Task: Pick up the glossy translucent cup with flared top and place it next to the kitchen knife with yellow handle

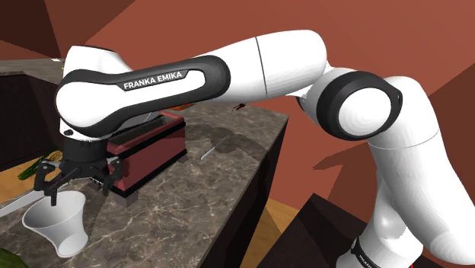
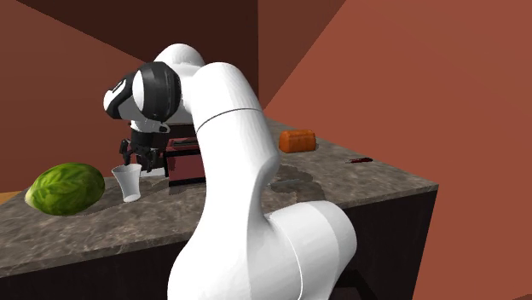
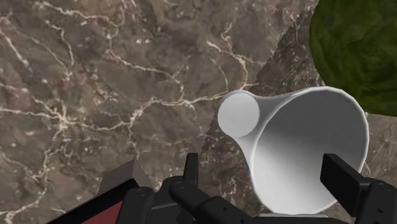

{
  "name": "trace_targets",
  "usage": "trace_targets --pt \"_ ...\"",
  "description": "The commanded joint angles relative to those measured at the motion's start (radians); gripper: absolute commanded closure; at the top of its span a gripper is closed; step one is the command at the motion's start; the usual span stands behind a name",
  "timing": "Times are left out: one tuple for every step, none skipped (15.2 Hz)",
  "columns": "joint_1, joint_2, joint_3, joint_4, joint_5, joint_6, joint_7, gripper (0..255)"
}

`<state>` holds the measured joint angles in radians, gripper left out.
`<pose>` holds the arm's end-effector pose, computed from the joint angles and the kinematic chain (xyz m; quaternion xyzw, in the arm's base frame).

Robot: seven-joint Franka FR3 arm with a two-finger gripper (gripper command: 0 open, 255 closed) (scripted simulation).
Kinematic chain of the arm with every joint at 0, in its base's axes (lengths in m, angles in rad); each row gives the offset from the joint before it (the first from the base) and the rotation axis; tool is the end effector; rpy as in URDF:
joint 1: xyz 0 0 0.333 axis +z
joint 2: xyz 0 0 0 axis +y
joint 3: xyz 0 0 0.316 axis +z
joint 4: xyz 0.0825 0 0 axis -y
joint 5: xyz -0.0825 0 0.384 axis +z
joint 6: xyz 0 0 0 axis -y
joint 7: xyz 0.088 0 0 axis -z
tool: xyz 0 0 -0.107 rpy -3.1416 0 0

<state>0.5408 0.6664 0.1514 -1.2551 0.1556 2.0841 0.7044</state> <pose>0.5935 0.4638 0.3899 -0.9880 0.0581 0.0100 0.1426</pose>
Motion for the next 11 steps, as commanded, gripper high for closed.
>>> trace_targets --pt "-0.008 -0.027 0.000 0.003 0.002 -0.031 -0.001 0" --pt "-0.013 -0.042 0.000 0.012 0.003 -0.055 -0.002 0" --pt "-0.016 -0.052 0.000 0.020 0.003 -0.074 -0.001 0" --pt "-0.016 -0.052 0.000 0.020 0.003 -0.074 -0.001 0" --pt "-0.016 -0.052 0.000 0.020 0.003 -0.074 -0.002 0" --pt "-0.016 -0.052 0.000 0.020 0.003 -0.074 -0.002 0" --pt "-0.016 -0.052 0.000 0.020 0.003 -0.074 -0.002 0" --pt "-0.016 -0.052 0.000 0.020 0.003 -0.074 -0.002 0" --pt "-0.016 -0.052 0.000 0.020 0.003 -0.074 -0.002 0" --pt "-0.016 -0.052 0.000 0.020 0.003 -0.074 -0.002 0" --pt "-0.016 -0.052 0.000 0.020 0.003 -0.074 -0.002 0"
